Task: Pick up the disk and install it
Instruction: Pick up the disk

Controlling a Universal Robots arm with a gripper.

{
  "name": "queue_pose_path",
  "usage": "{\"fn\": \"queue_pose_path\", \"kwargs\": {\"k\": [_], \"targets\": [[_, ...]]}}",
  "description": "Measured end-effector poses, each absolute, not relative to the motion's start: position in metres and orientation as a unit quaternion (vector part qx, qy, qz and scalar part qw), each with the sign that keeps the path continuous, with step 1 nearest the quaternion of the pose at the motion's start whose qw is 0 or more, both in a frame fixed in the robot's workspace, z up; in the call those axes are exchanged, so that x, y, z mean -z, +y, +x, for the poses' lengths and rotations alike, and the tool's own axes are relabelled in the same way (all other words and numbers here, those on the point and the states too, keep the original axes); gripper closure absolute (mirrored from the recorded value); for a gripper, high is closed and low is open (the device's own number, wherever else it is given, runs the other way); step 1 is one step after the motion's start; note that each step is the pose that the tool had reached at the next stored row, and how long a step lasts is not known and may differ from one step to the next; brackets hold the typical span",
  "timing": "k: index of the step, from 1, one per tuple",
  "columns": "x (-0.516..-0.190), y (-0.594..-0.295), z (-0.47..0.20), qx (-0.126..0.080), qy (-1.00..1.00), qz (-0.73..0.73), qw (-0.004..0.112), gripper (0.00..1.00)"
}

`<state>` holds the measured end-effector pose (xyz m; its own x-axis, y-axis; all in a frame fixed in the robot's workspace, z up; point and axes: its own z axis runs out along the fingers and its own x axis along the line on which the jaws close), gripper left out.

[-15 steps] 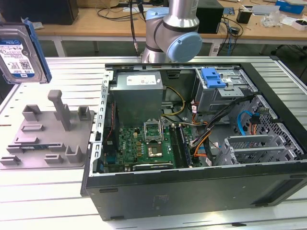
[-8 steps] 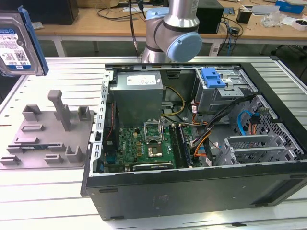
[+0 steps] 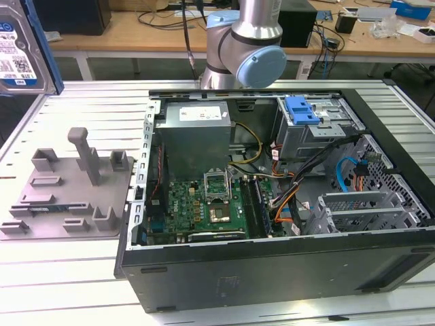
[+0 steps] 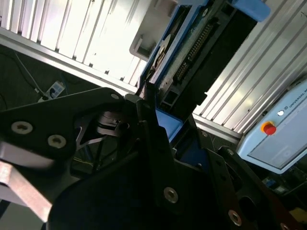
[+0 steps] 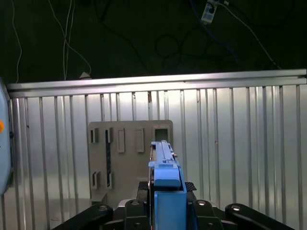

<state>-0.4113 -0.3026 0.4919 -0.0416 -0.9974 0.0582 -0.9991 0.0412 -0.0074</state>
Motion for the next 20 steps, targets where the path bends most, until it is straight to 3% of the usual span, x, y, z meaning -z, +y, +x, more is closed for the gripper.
{"fn": "queue_pose_path", "kwargs": {"k": [20], "targets": [[-0.4937, -0.3049, -0.4106, -0.023, -0.721, 0.692, 0.018, 0.63]]}}
